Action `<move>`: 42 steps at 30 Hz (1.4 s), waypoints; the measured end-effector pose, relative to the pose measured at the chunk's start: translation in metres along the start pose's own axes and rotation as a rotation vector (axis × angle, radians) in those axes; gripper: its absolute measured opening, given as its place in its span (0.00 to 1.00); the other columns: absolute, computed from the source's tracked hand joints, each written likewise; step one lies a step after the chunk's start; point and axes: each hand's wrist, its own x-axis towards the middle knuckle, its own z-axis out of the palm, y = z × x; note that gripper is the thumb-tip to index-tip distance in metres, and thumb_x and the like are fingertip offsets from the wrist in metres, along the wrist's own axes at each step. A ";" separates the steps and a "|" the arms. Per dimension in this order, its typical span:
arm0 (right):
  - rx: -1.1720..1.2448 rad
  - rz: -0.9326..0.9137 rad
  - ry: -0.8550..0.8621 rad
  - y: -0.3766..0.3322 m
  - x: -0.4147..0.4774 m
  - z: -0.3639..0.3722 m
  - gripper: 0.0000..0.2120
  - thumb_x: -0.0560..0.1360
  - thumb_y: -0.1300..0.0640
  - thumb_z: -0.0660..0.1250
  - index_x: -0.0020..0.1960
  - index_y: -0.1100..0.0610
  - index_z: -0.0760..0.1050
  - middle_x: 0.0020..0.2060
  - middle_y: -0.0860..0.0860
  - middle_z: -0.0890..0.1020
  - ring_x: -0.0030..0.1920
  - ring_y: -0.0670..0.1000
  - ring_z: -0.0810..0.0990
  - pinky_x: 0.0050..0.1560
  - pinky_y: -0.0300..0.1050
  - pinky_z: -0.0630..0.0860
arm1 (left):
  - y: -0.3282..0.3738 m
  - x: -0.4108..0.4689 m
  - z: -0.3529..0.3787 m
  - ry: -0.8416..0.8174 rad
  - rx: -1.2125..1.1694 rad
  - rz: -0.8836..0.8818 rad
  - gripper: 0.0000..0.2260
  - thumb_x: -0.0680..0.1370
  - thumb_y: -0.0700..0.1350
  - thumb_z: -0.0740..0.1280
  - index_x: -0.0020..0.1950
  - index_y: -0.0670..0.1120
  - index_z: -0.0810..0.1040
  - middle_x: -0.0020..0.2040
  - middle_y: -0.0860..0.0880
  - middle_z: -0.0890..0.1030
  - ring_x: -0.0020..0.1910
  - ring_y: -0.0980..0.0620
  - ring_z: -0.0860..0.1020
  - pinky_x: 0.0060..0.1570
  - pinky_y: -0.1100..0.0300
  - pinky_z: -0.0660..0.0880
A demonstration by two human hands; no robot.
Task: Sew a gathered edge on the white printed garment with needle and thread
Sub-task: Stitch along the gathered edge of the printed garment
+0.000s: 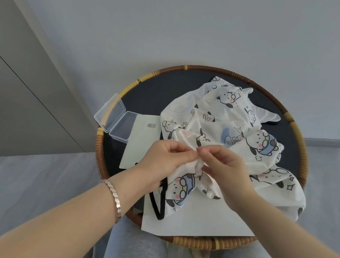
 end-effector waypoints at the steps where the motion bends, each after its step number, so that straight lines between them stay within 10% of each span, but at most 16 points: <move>1: 0.003 0.022 0.002 0.000 0.001 -0.001 0.05 0.74 0.62 0.66 0.41 0.59 0.79 0.36 0.52 0.82 0.39 0.49 0.80 0.44 0.40 0.78 | 0.001 0.000 0.001 0.001 0.018 -0.007 0.01 0.71 0.43 0.72 0.40 0.46 0.81 0.37 0.48 0.82 0.37 0.53 0.80 0.43 0.58 0.78; 9: 0.071 0.016 0.016 0.000 -0.004 0.001 0.08 0.74 0.65 0.65 0.45 0.56 0.81 0.36 0.50 0.84 0.39 0.47 0.82 0.41 0.37 0.79 | 0.008 -0.001 0.004 0.054 -0.081 -0.089 0.07 0.72 0.43 0.71 0.46 0.41 0.81 0.42 0.42 0.82 0.37 0.48 0.81 0.40 0.57 0.79; 20: 0.150 -0.157 0.146 -0.023 0.007 0.010 0.10 0.79 0.65 0.58 0.43 0.54 0.73 0.27 0.49 0.77 0.32 0.47 0.79 0.44 0.42 0.80 | 0.001 0.002 -0.005 0.053 0.372 0.038 0.04 0.73 0.44 0.70 0.40 0.45 0.82 0.41 0.45 0.82 0.39 0.51 0.78 0.44 0.62 0.74; 24: -0.490 -0.157 0.041 -0.029 0.018 -0.009 0.09 0.79 0.60 0.57 0.44 0.51 0.74 0.25 0.47 0.69 0.22 0.42 0.64 0.25 0.36 0.65 | 0.000 0.003 -0.012 0.088 0.468 0.082 0.07 0.71 0.47 0.72 0.40 0.44 0.82 0.37 0.47 0.81 0.36 0.54 0.78 0.37 0.68 0.73; 29: -1.423 -0.059 0.280 -0.034 0.040 -0.057 0.13 0.78 0.63 0.53 0.58 0.56 0.72 0.49 0.57 0.77 0.43 0.58 0.76 0.39 0.46 0.70 | -0.005 0.001 -0.021 0.181 0.608 0.164 0.06 0.73 0.45 0.70 0.38 0.43 0.80 0.29 0.51 0.76 0.27 0.53 0.76 0.27 0.66 0.72; 32: -1.336 0.045 0.311 -0.041 0.038 -0.061 0.13 0.78 0.57 0.57 0.61 0.54 0.69 0.47 0.54 0.76 0.40 0.55 0.77 0.35 0.43 0.69 | -0.008 0.001 -0.020 0.220 0.607 0.184 0.04 0.73 0.45 0.69 0.40 0.46 0.80 0.29 0.52 0.75 0.27 0.55 0.74 0.27 0.68 0.72; 36: -0.998 -0.019 -0.076 -0.042 0.018 -0.026 0.11 0.75 0.48 0.65 0.55 0.51 0.76 0.27 0.45 0.68 0.22 0.40 0.66 0.25 0.32 0.62 | -0.008 0.001 -0.017 0.201 0.546 0.215 0.02 0.73 0.45 0.69 0.41 0.47 0.80 0.32 0.49 0.76 0.30 0.56 0.73 0.24 0.74 0.68; 42: -1.029 -0.087 -0.154 -0.029 0.007 0.006 0.07 0.73 0.45 0.66 0.44 0.48 0.75 0.24 0.45 0.65 0.24 0.44 0.65 0.26 0.33 0.63 | -0.003 -0.004 -0.015 0.146 0.505 0.258 0.03 0.73 0.46 0.70 0.39 0.50 0.79 0.24 0.53 0.68 0.22 0.60 0.67 0.26 0.67 0.68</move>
